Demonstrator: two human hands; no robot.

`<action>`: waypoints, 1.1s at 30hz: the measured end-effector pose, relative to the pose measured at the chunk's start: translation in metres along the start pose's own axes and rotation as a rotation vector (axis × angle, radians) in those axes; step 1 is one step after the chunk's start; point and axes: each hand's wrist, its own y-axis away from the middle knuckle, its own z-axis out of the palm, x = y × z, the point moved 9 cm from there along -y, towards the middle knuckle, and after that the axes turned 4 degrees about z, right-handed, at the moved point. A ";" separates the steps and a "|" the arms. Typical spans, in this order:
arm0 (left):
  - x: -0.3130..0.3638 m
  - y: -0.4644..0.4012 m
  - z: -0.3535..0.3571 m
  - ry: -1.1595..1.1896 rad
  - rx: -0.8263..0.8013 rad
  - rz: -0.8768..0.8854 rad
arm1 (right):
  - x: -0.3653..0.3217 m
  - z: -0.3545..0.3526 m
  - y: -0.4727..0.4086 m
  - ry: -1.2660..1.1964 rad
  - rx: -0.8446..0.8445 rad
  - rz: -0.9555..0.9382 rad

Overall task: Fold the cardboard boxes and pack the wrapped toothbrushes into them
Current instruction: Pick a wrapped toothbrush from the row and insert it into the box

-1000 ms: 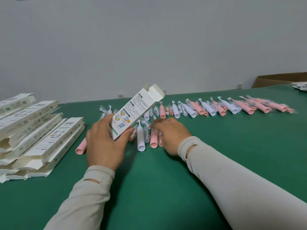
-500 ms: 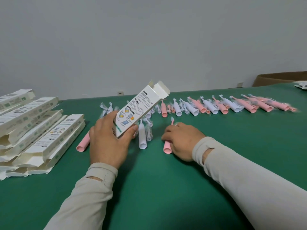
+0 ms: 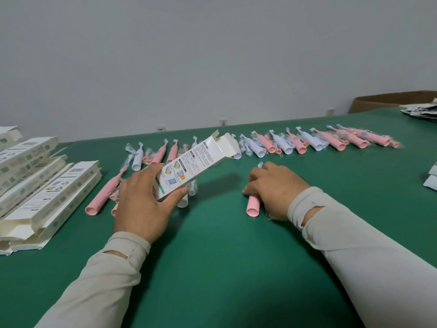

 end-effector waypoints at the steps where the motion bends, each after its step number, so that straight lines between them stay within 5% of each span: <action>1: 0.001 0.000 0.000 -0.003 0.000 0.005 | 0.000 0.001 -0.002 0.014 -0.008 0.001; 7: -0.003 -0.001 0.001 -0.048 -0.033 0.005 | 0.003 -0.014 0.000 0.038 0.129 0.038; 13: -0.008 -0.005 -0.008 -0.140 0.022 0.027 | 0.024 -0.083 0.040 -0.159 0.710 0.134; 28: 0.014 -0.001 0.008 -0.061 -0.116 0.208 | 0.012 -0.072 0.041 -0.165 0.502 0.037; 33: 0.017 0.001 0.009 0.087 -0.065 0.233 | -0.013 -0.096 0.049 -0.137 0.748 -0.007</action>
